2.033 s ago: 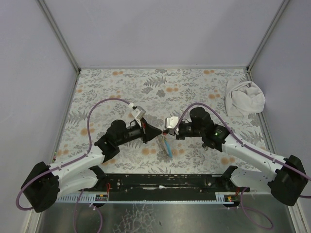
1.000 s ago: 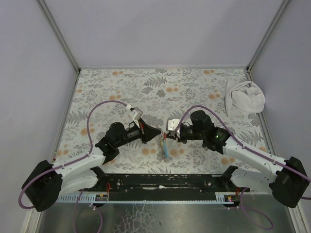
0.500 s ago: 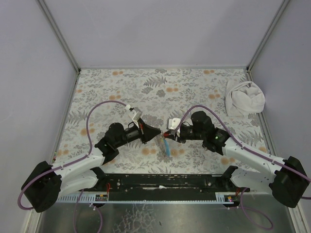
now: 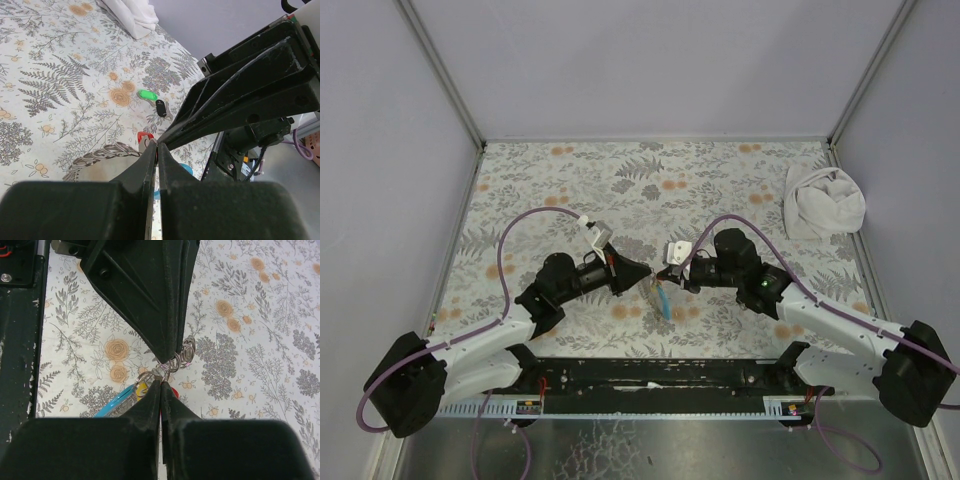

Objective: Put the keys on the keyring

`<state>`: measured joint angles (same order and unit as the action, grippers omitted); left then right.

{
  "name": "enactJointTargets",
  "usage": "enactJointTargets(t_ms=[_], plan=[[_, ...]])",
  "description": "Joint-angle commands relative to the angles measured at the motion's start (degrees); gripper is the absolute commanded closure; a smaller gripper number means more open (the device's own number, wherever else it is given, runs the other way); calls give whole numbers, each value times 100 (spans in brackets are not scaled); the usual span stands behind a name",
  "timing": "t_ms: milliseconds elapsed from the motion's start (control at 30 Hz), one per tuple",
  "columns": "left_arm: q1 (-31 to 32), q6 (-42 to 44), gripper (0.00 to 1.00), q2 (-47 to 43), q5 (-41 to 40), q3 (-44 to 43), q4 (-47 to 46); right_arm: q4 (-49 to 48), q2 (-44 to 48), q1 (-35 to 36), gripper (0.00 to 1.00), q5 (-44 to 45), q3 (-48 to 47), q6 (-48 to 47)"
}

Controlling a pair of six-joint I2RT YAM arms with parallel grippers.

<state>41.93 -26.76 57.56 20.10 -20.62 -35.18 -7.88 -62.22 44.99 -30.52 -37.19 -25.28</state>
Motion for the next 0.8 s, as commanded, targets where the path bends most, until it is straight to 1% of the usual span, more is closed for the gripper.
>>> enactJointTargets(t_ms=[0,133,300,433,667,767], plan=[[-36,-90,100,-17,-81,51,-780,-270,-78,-17,100,-128,-69,24],[-21,-298,100,8,-182,195,-1196,-346,-163,-17,100,-247,-102,34],[57,-381,100,75,-372,335,-1467,-553,-162,-18,100,-335,-76,133],[62,-350,100,-26,-468,419,-1453,-401,-78,-19,100,-82,-98,22],[61,-337,100,-23,-381,429,-1496,-265,-244,-17,100,-100,-226,62],[61,-330,100,8,-331,414,-1506,-360,-278,-17,90,-68,-178,84]])
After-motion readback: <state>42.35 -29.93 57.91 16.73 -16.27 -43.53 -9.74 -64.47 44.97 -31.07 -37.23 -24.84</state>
